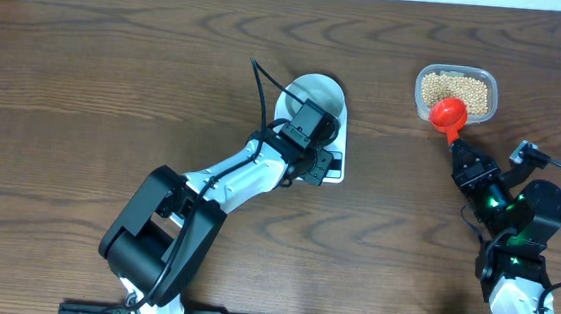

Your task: Scoop item into bowl and weigh 50g on scale

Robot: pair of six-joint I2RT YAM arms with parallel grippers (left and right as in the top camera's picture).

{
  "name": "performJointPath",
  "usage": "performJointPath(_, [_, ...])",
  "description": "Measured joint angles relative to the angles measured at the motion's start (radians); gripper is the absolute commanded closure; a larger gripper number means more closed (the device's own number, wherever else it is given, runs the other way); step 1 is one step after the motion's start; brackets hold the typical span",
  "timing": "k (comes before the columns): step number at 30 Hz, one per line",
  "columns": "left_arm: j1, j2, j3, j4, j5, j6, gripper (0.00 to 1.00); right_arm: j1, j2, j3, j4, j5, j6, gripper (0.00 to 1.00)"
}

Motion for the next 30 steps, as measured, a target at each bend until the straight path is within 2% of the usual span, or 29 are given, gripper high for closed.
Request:
performJointPath(8, [0.032,-0.044,0.0,-0.045,0.015,0.0,0.93,0.0,0.0,0.0,0.0,0.006,-0.005,0.99])
performJointPath(15, [0.044,-0.289,-0.001,-0.058,0.015,0.0,0.92,0.0,0.0,0.0,0.0,0.027,-0.011,0.99])
performJointPath(18, [0.09,-0.358,-0.001,-0.059,0.005,-0.02,0.93,0.0,0.0,0.0,0.0,0.037,-0.011,0.99])
performJointPath(21, [0.18,-0.382,-0.001,-0.054,-0.009,-0.045,0.93,0.0,0.0,0.0,0.0,0.045,-0.011,0.99])
performJointPath(25, [0.366,-0.389,-0.001,-0.026,-0.025,-0.064,0.92,0.0,0.0,0.0,0.009,0.048,-0.008,0.99])
performJointPath(30, [0.585,-0.389,-0.001,0.013,-0.097,-0.073,0.92,0.0,0.0,0.0,0.093,0.019,0.012,0.99])
